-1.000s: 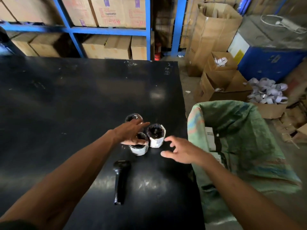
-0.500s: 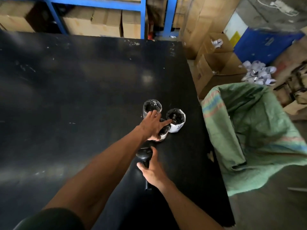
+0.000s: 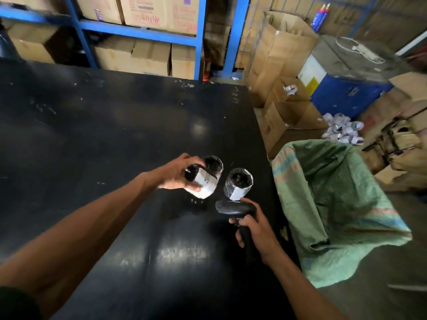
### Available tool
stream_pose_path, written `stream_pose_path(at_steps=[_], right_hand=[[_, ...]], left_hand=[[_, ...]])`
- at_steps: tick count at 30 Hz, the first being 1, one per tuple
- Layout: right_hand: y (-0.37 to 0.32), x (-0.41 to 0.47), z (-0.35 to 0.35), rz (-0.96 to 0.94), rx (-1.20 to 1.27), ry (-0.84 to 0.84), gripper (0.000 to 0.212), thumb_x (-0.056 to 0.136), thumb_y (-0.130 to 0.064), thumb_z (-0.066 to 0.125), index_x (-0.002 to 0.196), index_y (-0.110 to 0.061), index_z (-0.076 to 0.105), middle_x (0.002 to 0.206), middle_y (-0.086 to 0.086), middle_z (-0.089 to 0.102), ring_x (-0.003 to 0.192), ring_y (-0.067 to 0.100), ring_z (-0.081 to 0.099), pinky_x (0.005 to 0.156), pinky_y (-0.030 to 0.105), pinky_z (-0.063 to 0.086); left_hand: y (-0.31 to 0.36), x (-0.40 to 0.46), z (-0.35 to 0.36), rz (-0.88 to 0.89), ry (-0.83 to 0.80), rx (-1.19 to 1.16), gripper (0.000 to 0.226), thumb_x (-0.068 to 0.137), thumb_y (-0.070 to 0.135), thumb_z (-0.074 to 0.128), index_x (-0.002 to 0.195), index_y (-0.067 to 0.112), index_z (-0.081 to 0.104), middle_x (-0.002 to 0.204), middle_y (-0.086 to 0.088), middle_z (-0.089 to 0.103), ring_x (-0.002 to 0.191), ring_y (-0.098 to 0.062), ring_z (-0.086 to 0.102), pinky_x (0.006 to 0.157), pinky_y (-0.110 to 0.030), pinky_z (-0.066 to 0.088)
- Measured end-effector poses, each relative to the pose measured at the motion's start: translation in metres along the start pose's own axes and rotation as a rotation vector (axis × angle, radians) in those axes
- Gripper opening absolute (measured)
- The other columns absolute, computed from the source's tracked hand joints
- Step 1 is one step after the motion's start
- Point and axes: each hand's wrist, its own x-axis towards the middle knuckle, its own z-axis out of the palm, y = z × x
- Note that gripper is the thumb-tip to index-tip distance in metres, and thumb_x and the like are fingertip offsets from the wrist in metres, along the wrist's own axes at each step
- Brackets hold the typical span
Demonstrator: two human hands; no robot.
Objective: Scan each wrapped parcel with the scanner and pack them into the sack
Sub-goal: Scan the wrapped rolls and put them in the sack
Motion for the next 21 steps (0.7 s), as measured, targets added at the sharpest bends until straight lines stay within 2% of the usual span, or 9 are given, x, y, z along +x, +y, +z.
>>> stream_pose_path(at_steps=[3, 6, 8, 10, 12, 14, 15, 17, 21], right_hand=[[-0.025, 0.001, -0.001, -0.105, -0.115, -0.012, 0.046, 0.084, -0.027, 0.061, 0.126, -0.045, 0.055, 0.098, 0.017, 0.073, 0.048, 0.024, 0.054, 0.045, 0.03, 0.044], [-0.044, -0.001, 0.0, -0.232, -0.364, -0.036, 0.051, 0.085, -0.037, 0.067, 0.129, -0.052, 0.049, 0.103, 0.0, 0.073, 0.056, 0.014, 0.06, 0.055, 0.03, 0.048], [-0.052, -0.002, 0.0, -0.295, -0.487, -0.066, 0.056, 0.087, -0.034, 0.072, 0.133, -0.052, 0.047, 0.089, -0.012, 0.07, 0.063, 0.001, 0.06, 0.065, 0.028, 0.049], [-0.061, -0.005, 0.002, -0.334, -0.542, -0.104, 0.056, 0.09, -0.027, 0.073, 0.133, -0.051, 0.047, 0.081, -0.016, 0.066, 0.064, -0.003, 0.062, 0.067, 0.022, 0.049], [-0.068, -0.01, 0.007, -0.373, -0.567, -0.139, 0.053, 0.092, -0.026, 0.074, 0.131, -0.051, 0.048, 0.079, -0.02, 0.068, 0.066, -0.008, 0.063, 0.066, 0.014, 0.048], [-0.073, -0.015, 0.011, -0.397, -0.563, -0.167, 0.048, 0.094, -0.03, 0.072, 0.13, -0.049, 0.048, 0.073, -0.028, 0.067, 0.064, -0.01, 0.062, 0.066, 0.012, 0.047], [-0.074, -0.015, 0.012, -0.405, -0.56, -0.171, 0.046, 0.094, -0.033, 0.071, 0.131, -0.049, 0.049, 0.075, -0.027, 0.068, 0.063, -0.011, 0.062, 0.067, 0.012, 0.046], [-0.077, -0.017, 0.015, -0.413, -0.561, -0.187, 0.042, 0.095, -0.037, 0.069, 0.131, -0.049, 0.049, 0.09, -0.017, 0.072, 0.066, -0.01, 0.063, 0.071, 0.018, 0.047], [-0.08, -0.02, 0.015, -0.454, -0.641, -0.236, 0.044, 0.096, -0.038, 0.067, 0.135, -0.045, 0.049, 0.114, -0.016, 0.069, 0.098, -0.005, 0.066, 0.084, 0.013, 0.046]], left_hand=[[-0.001, -0.012, -0.01, -0.029, 0.042, -0.008, 0.061, 0.069, 0.04, 0.089, 0.113, 0.058, 0.05, 0.122, 0.008, 0.042, 0.112, -0.018, 0.054, 0.081, -0.019, 0.045], [-0.001, -0.024, -0.013, -0.087, 0.037, 0.037, 0.073, 0.069, 0.034, 0.088, 0.121, 0.062, 0.046, 0.121, 0.007, 0.04, 0.11, -0.018, 0.054, 0.081, -0.023, 0.047], [0.0, -0.033, -0.014, -0.108, 0.0, 0.057, 0.082, 0.068, 0.035, 0.087, 0.129, 0.067, 0.042, 0.12, 0.008, 0.04, 0.11, -0.015, 0.052, 0.086, -0.027, 0.049], [0.002, -0.042, -0.017, -0.113, -0.039, 0.077, 0.079, 0.067, 0.039, 0.088, 0.128, 0.066, 0.047, 0.118, 0.01, 0.041, 0.108, -0.01, 0.052, 0.087, -0.028, 0.051], [0.005, -0.048, -0.019, -0.111, -0.067, 0.086, 0.075, 0.065, 0.037, 0.091, 0.126, 0.058, 0.054, 0.115, 0.013, 0.044, 0.102, -0.003, 0.051, 0.083, -0.025, 0.05], [0.007, -0.053, -0.02, -0.11, -0.083, 0.091, 0.073, 0.062, 0.034, 0.093, 0.123, 0.053, 0.058, 0.113, 0.016, 0.046, 0.099, 0.0, 0.052, 0.076, -0.02, 0.047], [0.007, -0.055, -0.02, -0.111, -0.087, 0.092, 0.073, 0.061, 0.034, 0.093, 0.122, 0.053, 0.058, 0.113, 0.016, 0.046, 0.099, 0.0, 0.052, 0.075, -0.019, 0.047], [0.008, -0.057, -0.019, -0.113, -0.091, 0.093, 0.071, 0.062, 0.033, 0.092, 0.12, 0.055, 0.058, 0.114, 0.014, 0.048, 0.1, -0.001, 0.053, 0.074, -0.02, 0.048], [0.007, -0.06, -0.018, -0.129, -0.077, 0.119, 0.07, 0.061, 0.033, 0.088, 0.117, 0.06, 0.056, 0.115, 0.01, 0.048, 0.104, -0.011, 0.058, 0.083, -0.032, 0.057]])
